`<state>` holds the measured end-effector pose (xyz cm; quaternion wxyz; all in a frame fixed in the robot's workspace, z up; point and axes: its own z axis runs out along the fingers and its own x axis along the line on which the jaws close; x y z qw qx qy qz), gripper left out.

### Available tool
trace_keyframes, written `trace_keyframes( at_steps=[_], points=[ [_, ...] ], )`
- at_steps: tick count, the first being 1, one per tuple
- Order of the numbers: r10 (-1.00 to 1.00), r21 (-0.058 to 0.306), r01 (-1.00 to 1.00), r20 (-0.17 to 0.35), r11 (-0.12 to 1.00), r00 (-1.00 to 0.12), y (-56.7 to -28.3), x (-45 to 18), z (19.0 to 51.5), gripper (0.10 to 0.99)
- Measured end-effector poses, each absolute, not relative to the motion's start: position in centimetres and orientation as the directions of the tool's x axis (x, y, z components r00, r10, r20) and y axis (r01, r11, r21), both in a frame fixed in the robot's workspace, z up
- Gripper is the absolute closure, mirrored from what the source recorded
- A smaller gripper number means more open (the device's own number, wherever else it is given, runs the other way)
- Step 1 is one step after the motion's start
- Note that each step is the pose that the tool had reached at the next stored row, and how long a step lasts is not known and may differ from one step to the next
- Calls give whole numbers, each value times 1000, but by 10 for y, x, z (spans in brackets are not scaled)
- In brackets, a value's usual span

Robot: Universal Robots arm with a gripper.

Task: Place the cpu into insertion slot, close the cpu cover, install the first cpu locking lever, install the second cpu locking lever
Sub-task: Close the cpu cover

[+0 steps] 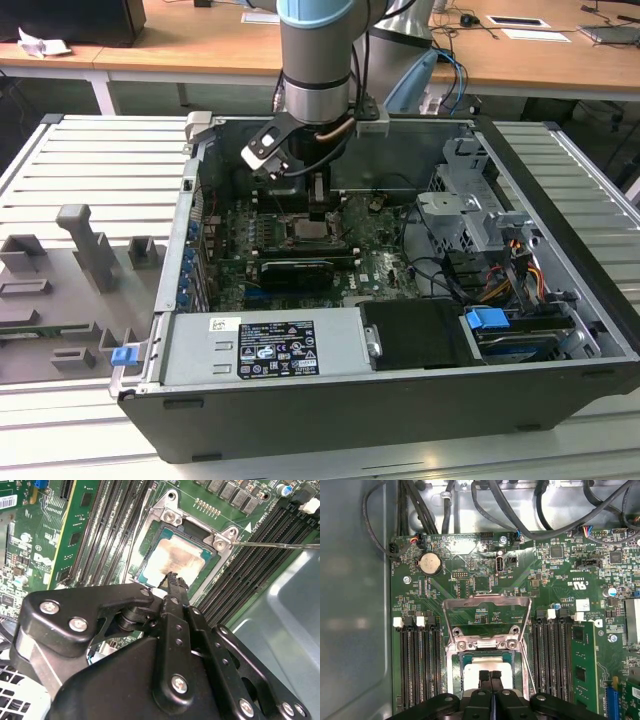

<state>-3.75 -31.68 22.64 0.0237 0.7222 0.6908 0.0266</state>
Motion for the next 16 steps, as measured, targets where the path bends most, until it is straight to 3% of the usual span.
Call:
trace_keyframes(
  at_steps=[16],
  points=[
    [999, 71, 996, 13, -45, 44, -317, -37, 235, 980]
  ],
)
